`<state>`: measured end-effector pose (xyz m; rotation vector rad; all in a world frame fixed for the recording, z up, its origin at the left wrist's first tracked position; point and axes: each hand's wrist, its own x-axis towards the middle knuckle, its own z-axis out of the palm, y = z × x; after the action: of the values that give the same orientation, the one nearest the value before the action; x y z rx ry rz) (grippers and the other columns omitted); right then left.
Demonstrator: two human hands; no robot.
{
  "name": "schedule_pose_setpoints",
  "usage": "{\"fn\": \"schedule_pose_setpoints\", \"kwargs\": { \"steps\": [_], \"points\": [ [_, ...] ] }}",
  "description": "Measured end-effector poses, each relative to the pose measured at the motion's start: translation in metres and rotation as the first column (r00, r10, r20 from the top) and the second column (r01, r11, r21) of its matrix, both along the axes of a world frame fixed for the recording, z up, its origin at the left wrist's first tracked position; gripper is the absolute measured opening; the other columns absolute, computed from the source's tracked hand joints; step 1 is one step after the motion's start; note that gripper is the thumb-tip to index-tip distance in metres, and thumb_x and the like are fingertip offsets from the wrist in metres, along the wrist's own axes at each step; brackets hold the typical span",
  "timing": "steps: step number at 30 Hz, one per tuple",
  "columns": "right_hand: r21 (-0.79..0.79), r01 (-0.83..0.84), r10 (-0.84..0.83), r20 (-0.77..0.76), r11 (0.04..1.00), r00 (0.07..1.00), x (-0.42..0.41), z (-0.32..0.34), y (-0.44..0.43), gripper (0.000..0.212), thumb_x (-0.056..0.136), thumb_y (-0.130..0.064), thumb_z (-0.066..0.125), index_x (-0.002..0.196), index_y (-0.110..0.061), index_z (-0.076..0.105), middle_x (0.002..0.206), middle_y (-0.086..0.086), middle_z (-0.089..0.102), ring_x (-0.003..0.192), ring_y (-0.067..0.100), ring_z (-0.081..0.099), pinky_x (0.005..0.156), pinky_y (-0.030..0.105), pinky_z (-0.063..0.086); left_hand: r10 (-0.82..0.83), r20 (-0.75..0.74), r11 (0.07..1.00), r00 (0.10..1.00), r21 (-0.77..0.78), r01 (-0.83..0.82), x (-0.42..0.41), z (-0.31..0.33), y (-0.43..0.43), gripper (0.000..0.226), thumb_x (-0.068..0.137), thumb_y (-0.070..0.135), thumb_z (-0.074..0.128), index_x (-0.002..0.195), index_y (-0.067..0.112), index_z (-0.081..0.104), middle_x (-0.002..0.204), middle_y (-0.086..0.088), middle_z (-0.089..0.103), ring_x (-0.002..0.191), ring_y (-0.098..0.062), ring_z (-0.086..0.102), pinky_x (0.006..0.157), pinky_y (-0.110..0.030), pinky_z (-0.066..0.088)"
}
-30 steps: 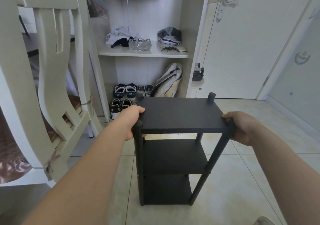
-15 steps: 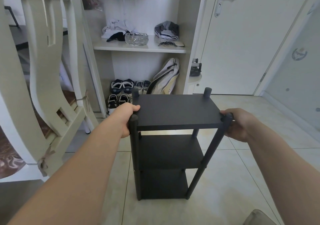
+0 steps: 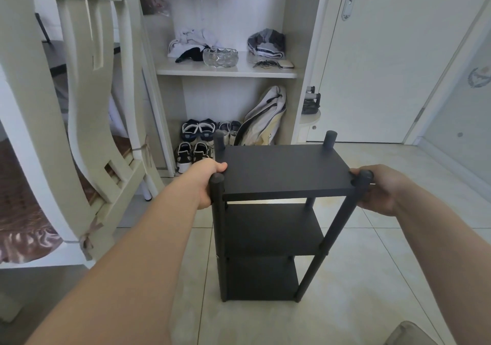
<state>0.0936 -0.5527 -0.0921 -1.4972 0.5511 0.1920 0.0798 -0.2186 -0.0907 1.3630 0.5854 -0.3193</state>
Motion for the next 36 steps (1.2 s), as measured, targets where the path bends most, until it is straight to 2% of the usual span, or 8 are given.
{"fn": "schedule_pose_setpoints", "kwargs": {
  "steps": [5,7,10,12,15,27,34,36],
  "points": [
    [0.006,0.013,-0.013,0.004,1.0,1.0,-0.001,-0.001,0.001,0.013,0.096,-0.007,0.053,0.086,-0.007,0.062,0.084,0.01,0.06,0.07,0.025,0.054,0.063,0.034,0.046,0.001,-0.007,1.0,1.0,-0.007,-0.001,0.0,-0.001,-0.001,0.012,0.097,0.02,0.06,0.099,0.008,0.059,0.062,-0.006,0.073,0.07,-0.023,0.072,0.061,-0.032,0.054],
    [0.009,0.015,-0.015,0.0,1.0,1.0,-0.001,0.0,0.001,0.013,0.095,-0.007,0.053,0.084,-0.008,0.06,0.082,0.01,0.06,0.07,0.025,0.055,0.062,0.034,0.046,0.014,-0.01,1.0,1.0,0.0,-0.014,0.0,0.0,-0.001,0.013,0.096,0.019,0.061,0.103,0.008,0.059,0.071,-0.007,0.075,0.068,-0.023,0.073,0.058,-0.031,0.054],
    [0.007,0.018,-0.018,-0.006,1.0,1.0,-0.002,0.001,0.002,0.014,0.095,-0.007,0.054,0.082,-0.008,0.059,0.075,0.008,0.06,0.064,0.024,0.055,0.057,0.033,0.044,0.034,-0.016,0.999,0.999,0.01,-0.034,0.001,0.0,-0.002,0.021,0.095,0.018,0.063,0.113,0.008,0.058,0.098,-0.012,0.072,0.086,-0.027,0.071,0.061,-0.035,0.055],
    [0.012,0.021,-0.021,-0.011,1.0,1.0,-0.002,0.003,0.004,0.013,0.095,-0.007,0.054,0.083,-0.008,0.059,0.076,0.008,0.06,0.065,0.023,0.055,0.058,0.033,0.044,0.035,-0.022,0.999,0.999,0.019,-0.035,0.002,-0.001,-0.001,0.024,0.094,0.018,0.063,0.115,0.008,0.058,0.105,-0.013,0.071,0.093,-0.029,0.07,0.067,-0.037,0.056],
    [0.016,0.02,-0.02,-0.019,1.0,1.0,-0.003,0.004,0.007,0.012,0.096,-0.007,0.053,0.086,-0.008,0.06,0.079,0.009,0.06,0.067,0.023,0.055,0.061,0.033,0.045,0.039,-0.029,0.999,0.999,0.028,-0.038,0.004,-0.003,0.001,0.027,0.094,0.018,0.064,0.118,0.008,0.056,0.107,-0.013,0.07,0.096,-0.029,0.069,0.072,-0.038,0.056],
    [0.011,0.028,-0.028,-0.033,1.0,0.999,-0.003,0.006,0.006,0.014,0.097,-0.006,0.051,0.087,-0.007,0.06,0.078,0.007,0.06,0.066,0.021,0.054,0.058,0.031,0.046,0.045,0.013,0.999,0.999,-0.006,-0.045,0.005,-0.006,0.0,0.025,0.094,0.02,0.064,0.116,0.009,0.058,0.1,-0.011,0.073,0.085,-0.026,0.072,0.062,-0.038,0.057],
    [0.019,0.021,-0.021,-0.01,1.0,1.0,-0.004,-0.001,0.003,0.014,0.095,-0.006,0.049,0.084,-0.007,0.057,0.077,0.008,0.06,0.064,0.022,0.055,0.056,0.031,0.046,0.008,0.017,1.0,1.0,-0.011,-0.007,0.002,-0.006,0.003,0.027,0.097,0.022,0.061,0.12,0.008,0.057,0.107,-0.013,0.071,0.097,-0.029,0.069,0.086,-0.045,0.056],
    [0.024,0.022,-0.022,0.023,0.999,0.999,-0.006,-0.006,0.002,0.015,0.095,-0.009,0.05,0.082,-0.007,0.056,0.075,0.009,0.06,0.064,0.025,0.056,0.063,0.034,0.049,-0.019,0.026,1.0,0.999,-0.016,0.019,-0.001,-0.009,0.004,0.029,0.098,0.023,0.059,0.123,0.009,0.056,0.113,-0.014,0.069,0.103,-0.03,0.067,0.097,-0.048,0.052]
  ]
}}
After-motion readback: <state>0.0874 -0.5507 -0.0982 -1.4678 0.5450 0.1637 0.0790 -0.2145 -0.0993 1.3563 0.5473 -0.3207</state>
